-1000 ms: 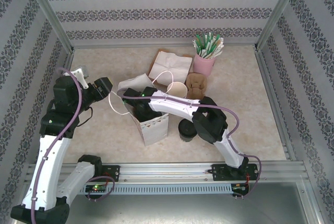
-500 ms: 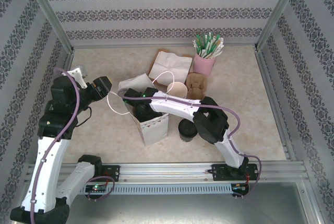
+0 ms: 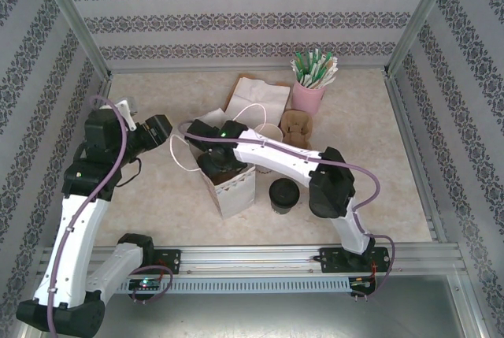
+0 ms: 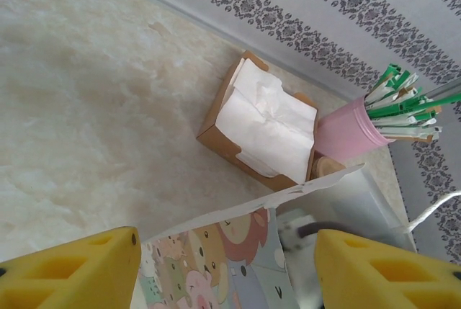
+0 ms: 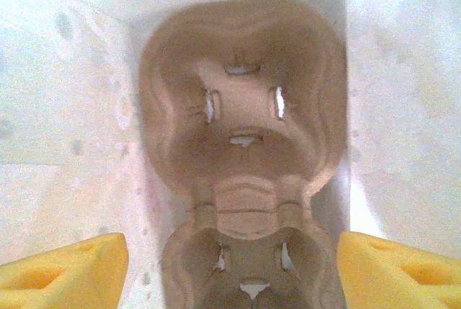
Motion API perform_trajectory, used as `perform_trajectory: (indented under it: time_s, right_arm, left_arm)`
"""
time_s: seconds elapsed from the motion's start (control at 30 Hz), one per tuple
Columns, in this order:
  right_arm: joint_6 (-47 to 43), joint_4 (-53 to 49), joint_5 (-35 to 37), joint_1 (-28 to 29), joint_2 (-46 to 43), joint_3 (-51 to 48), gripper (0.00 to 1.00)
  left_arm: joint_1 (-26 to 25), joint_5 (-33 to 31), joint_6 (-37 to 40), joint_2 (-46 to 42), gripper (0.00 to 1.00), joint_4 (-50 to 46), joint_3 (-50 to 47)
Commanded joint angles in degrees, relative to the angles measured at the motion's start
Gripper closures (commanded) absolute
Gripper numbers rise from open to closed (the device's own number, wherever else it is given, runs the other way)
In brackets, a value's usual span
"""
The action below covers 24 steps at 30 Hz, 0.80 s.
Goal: Pack the takeout coffee
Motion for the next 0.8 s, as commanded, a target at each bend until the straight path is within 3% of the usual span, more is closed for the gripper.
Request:
perform_trajectory:
  time_s: [0.0,0.5,0.77]
  right_arm:
    - [-0.64,-3.37,2.24,0.45,-2.69,2.92,0.19]
    - [-3.66,-8.67,4.06,1.95,-8.02,14.97,0.13]
    - [-4.15,-9.44,4.72,2.21,-12.40,15.59,0.11]
  left_arm:
    - [-0.55,-0.59,2.46,0.84,0.33,-2.16,0.97]
    - [-0.60,4.07,17.07,14.53,0.32,-11.71,15.00]
    - [-0.58,12.88,26.39,23.31,0.28,-15.53,23.94]
